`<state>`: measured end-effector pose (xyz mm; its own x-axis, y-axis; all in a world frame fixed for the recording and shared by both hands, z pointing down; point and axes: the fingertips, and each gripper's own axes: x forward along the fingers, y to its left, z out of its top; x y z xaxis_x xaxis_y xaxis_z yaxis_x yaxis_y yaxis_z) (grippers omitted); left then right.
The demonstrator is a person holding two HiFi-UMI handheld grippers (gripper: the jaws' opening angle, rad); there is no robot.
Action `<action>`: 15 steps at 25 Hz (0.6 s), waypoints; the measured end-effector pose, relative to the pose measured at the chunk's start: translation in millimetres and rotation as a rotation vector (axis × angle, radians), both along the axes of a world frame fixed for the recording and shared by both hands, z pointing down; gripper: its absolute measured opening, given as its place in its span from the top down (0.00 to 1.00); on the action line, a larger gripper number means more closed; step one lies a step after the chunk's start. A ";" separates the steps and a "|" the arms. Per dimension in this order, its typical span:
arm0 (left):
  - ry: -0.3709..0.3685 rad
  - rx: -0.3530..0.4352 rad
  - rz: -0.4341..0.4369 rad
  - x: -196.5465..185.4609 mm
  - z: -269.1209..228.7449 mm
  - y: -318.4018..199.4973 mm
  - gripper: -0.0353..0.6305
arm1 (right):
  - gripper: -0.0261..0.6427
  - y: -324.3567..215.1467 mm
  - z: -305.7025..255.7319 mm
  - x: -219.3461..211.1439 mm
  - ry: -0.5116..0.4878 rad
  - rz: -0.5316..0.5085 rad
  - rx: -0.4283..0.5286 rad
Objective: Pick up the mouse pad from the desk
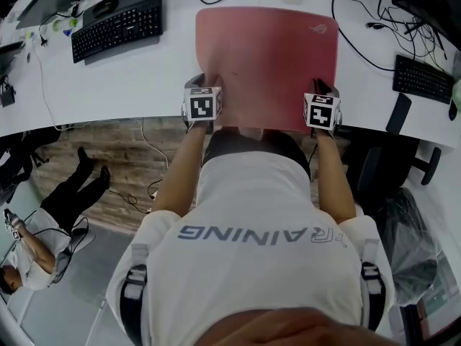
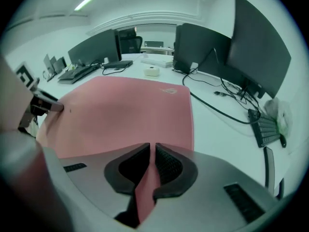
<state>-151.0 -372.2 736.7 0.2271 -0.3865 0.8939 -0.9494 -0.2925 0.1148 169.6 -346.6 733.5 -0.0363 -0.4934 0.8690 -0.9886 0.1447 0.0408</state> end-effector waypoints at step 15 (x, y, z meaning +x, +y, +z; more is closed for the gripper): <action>0.047 -0.012 0.010 -0.8 -2.0 -0.1 0.65 | 0.48 2.2 5.4 35.6 -0.140 0.163 0.018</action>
<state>-151.8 -372.3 734.8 0.2727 -0.3731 0.8868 -0.9398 -0.3005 0.1626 205.2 -344.4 738.8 -0.0746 -0.5182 0.8520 -0.9951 -0.0168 -0.0974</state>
